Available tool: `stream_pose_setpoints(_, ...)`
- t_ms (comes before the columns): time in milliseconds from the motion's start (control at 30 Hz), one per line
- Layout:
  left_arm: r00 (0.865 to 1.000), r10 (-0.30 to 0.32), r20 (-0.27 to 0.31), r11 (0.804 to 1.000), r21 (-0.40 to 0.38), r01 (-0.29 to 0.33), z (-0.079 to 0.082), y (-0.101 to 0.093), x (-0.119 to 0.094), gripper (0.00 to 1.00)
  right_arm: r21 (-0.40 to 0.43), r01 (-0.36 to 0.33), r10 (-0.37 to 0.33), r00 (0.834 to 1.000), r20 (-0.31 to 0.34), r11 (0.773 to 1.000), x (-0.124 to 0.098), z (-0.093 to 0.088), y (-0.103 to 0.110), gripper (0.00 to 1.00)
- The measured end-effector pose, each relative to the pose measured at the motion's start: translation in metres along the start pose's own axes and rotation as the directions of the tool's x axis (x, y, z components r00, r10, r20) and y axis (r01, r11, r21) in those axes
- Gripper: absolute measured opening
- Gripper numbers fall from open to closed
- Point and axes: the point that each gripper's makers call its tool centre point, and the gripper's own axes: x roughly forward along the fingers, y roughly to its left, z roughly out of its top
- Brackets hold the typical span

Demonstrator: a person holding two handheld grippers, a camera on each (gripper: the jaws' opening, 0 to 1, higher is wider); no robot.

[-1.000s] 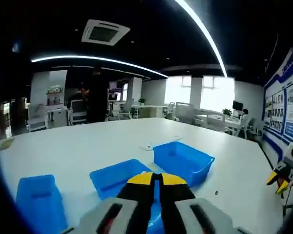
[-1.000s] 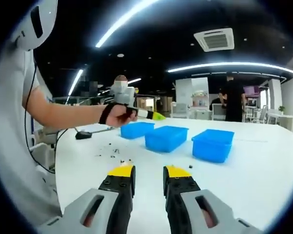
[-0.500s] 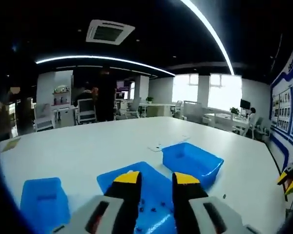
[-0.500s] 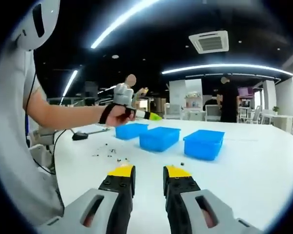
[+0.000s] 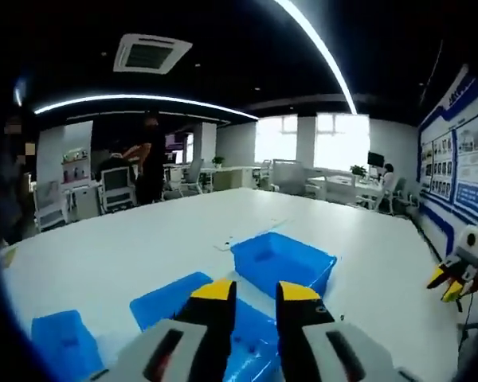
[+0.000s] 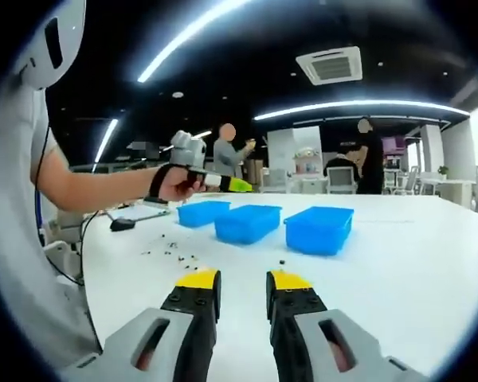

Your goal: Pick up the resistors one by one and place each resistor into its matching bin, sorting the parts by color and model until every resistor is separated into the correct bin for its type

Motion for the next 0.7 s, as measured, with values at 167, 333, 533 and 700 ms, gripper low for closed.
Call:
stream_pose_setpoints(167,1.0,0.007,-0.024,0.998,0.059,-0.006,0.002,-0.01,0.001,0.21,-0.014,0.002,-0.002,1.0,0.01,1.0,0.002,0.004,-0.005,0.25)
stream_pose_setpoints(333,0.997,-0.04,-0.073,0.994,0.095,0.047,-0.007,-0.021,0.003,0.21,-0.02,0.034,-0.034,0.999,0.001,0.999,-0.001,0.005,-0.019,0.25)
stream_pose_setpoints(533,0.98,-0.111,-0.167,0.961,0.234,0.149,-0.02,-0.05,0.017,0.29,-0.018,0.09,-0.09,0.996,0.016,0.996,-0.016,0.008,-0.038,0.25)
stream_pose_setpoints(700,0.96,-0.186,-0.209,0.943,0.238,0.234,-0.024,-0.073,0.029,0.29,-0.001,0.113,-0.112,0.994,0.013,0.994,-0.023,0.002,-0.041,0.25)
